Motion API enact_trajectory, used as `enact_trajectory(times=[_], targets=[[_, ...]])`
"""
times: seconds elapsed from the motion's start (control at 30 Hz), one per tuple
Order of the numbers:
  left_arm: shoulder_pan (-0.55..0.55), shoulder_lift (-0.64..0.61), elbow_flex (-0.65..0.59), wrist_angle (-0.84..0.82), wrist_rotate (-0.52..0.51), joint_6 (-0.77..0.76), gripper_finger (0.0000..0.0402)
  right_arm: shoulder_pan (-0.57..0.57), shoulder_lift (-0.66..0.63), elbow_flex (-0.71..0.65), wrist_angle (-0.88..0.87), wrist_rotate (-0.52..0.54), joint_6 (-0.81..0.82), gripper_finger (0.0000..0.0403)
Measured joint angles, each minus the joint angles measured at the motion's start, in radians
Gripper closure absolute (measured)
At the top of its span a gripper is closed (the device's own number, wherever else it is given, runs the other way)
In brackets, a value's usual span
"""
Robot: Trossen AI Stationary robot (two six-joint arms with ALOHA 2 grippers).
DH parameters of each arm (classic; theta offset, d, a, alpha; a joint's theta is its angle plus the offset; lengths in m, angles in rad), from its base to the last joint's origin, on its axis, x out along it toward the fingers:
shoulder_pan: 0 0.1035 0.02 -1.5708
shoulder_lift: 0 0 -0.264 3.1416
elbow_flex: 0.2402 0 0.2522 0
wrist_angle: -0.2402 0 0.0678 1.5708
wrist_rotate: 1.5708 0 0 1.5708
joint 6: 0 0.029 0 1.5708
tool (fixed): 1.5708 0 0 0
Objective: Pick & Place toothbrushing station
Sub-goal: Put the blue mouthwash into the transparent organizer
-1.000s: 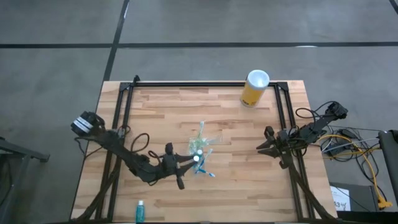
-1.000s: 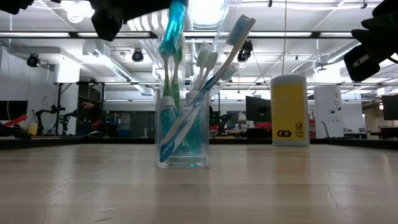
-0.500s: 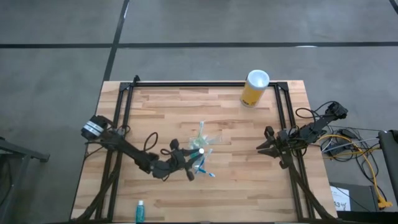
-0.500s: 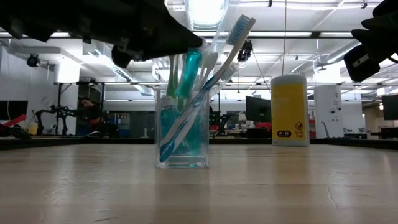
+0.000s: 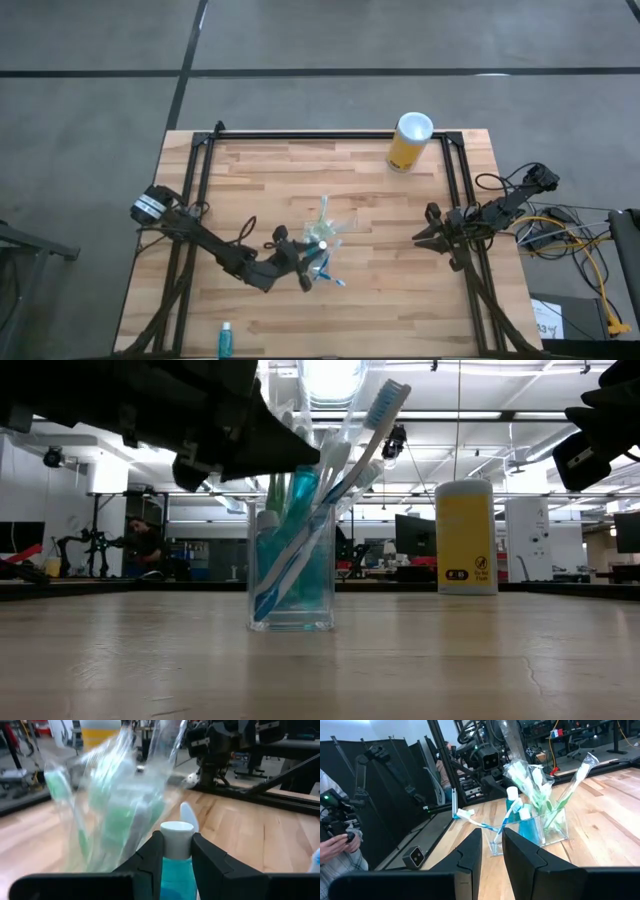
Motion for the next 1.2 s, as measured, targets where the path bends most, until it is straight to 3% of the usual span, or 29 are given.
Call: enact_trajectory(times=[0.2, 0.57, 0.93, 1.2], targets=[[-0.001, 0.000, 0.000, -0.075, 0.023, -0.110, 0.0316, 0.000, 0.000, 0.000, 0.000, 0.000, 0.000, 0.0327], [-0.005, -0.002, 0.000, -0.125, 0.139, -0.119, 0.0315, 0.000, 0.000, 0.000, 0.000, 0.000, 0.000, 0.0327], [-0.006, -0.012, 0.000, -0.126, 0.159, -0.135, 0.0242, 0.000, 0.000, 0.000, 0.000, 0.000, 0.000, 0.0327], [-0.020, -0.047, 0.011, -0.131, 0.161, -0.128, 0.0232, 0.000, 0.000, 0.000, 0.000, 0.000, 0.000, 0.0327]])
